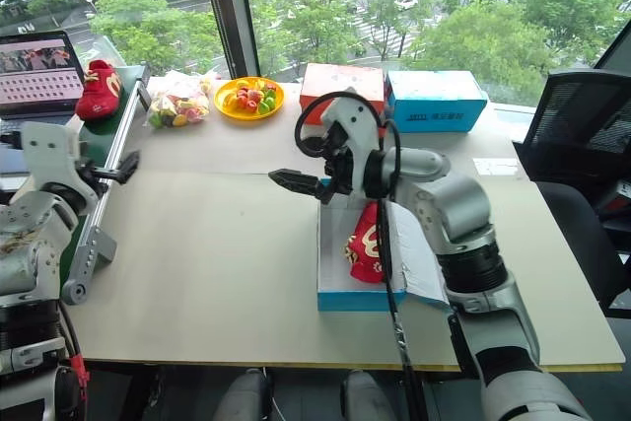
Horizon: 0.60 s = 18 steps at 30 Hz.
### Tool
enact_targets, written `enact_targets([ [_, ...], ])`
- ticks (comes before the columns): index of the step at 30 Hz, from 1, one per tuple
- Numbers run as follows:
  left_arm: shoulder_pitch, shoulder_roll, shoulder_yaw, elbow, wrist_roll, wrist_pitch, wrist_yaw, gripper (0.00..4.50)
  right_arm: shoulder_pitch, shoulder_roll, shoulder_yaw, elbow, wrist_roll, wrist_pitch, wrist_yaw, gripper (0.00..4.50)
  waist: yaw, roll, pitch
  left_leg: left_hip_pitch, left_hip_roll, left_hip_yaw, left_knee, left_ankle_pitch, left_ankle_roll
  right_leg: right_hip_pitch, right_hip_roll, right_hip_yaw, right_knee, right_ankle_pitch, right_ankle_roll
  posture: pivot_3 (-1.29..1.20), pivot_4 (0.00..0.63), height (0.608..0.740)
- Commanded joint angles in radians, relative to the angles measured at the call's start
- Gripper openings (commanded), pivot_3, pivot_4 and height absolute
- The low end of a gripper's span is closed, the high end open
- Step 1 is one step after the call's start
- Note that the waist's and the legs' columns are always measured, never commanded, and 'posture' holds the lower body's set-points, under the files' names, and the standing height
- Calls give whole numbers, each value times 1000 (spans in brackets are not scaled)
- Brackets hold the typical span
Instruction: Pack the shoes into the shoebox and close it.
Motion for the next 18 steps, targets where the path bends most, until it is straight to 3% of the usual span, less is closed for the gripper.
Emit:
enact_targets([
  [1,3,1,58,17,4,1,57,4500,-12,32,19,23,-21,-94,52,4466,4,0,0,0,0,0,0,0,0,0,0,0,0,0,0,0,150,739],
  [5,21,24,83,70,-17,-11,28,4500,7,46,61,37,-78,-149,67,4466,10,0,0,0,0,0,0,0,0,0,0,-1,0,0,0,0,150,739],
  [10,-34,125,41,270,8,-41,-70,4500,25,52,62,20,-87,-155,74,4466,10,0,0,0,0,-2,1,1,-2,0,0,-4,2,0,0,0,150,739],
  [18,-262,244,-29,712,52,-235,-178,4500,54,48,49,-3,-101,-172,68,4466,11,-1,0,1,0,-3,0,1,-2,0,0,-6,3,0,0,0,150,739],
])
